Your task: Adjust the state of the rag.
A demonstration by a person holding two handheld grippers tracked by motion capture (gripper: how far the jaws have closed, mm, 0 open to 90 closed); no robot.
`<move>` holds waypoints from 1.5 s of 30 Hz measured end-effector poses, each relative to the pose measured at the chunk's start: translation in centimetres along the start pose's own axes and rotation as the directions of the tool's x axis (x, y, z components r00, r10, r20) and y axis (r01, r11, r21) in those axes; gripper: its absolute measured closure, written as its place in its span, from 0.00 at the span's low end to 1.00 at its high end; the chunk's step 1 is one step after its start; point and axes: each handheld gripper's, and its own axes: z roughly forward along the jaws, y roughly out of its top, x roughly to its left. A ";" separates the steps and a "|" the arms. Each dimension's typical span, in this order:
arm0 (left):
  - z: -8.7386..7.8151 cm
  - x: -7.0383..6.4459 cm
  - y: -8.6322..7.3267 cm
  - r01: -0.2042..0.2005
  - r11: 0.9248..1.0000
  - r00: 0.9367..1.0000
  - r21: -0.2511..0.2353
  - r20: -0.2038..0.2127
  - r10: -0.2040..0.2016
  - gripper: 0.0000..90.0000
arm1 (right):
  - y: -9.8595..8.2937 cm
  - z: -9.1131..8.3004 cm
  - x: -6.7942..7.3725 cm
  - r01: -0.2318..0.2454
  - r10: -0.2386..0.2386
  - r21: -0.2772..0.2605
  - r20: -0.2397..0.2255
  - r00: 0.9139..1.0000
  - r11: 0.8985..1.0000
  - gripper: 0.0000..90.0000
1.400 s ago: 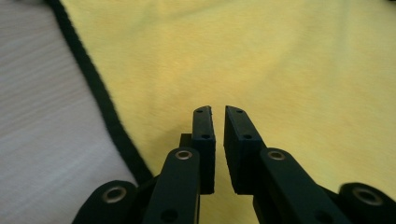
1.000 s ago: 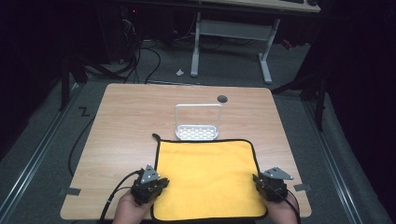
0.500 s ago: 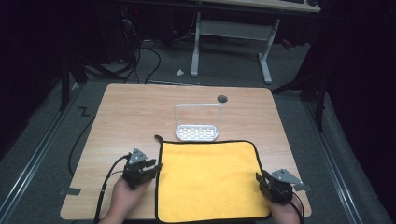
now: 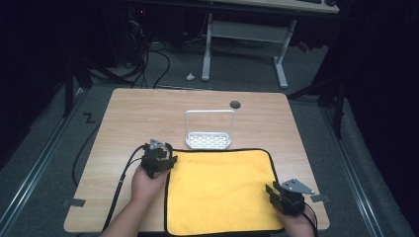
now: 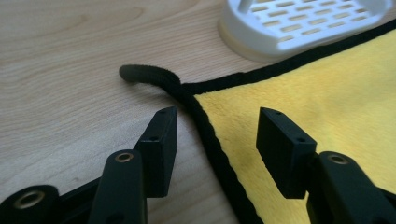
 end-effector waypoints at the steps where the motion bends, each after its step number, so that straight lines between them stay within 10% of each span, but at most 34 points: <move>1: 0.0 0.0 0.0 0.000 1.000 1.000 0.000 0.000 0.000 0.53 | 0.0 0.0 0.0 0.000 0.000 0.000 0.000 1.000 1.000 0.73; 4: 0.4 -0.5 0.2 0.012 1.000 1.000 -0.008 -0.012 -0.012 0.52 | 0.0 0.0 0.1 0.004 -0.004 -0.003 0.000 1.000 1.000 0.73; 8: 0.7 -2.1 -0.1 -0.077 0.997 0.990 -0.006 -0.115 0.076 0.61 | 0.1 0.0 0.3 0.015 -0.015 -0.008 -0.009 1.000 1.000 0.72; 16: 0.6 -2.6 -0.4 -0.101 0.995 0.992 -0.016 -0.073 0.099 0.93 | 0.7 0.1 1.3 0.044 -0.044 -0.023 -0.028 0.999 0.999 0.70; 19: 0.4 -0.1 -0.3 0.053 0.999 0.993 -0.005 0.101 -0.053 0.94 | 1.7 0.0 2.4 0.070 -0.072 -0.043 -0.046 0.996 0.997 0.69; 23: 0.3 0.6 -0.5 0.111 0.994 0.985 -0.008 0.136 -0.109 0.94 | 2.8 -0.2 4.1 0.102 -0.107 -0.067 -0.074 0.991 0.993 0.68; 27: 0.2 -0.3 -0.7 0.047 0.999 0.996 -0.026 0.081 -0.044 0.94 | 4.3 0.1 7.3 0.171 -0.181 -0.086 -0.113 0.977 0.981 0.71; 35: 0.1 -0.6 -0.8 0.022 0.999 0.998 -0.033 0.062 -0.020 0.94 | 5.8 1.4 12.3 0.230 -0.243 -0.090 -0.182 0.953 0.969 0.69; 45: 0.1 -0.2 -0.9 0.063 0.998 0.994 -0.030 0.092 -0.060 0.94 | 6.2 4.0 19.6 0.362 -0.367 -0.073 -0.280 0.887 0.929 0.63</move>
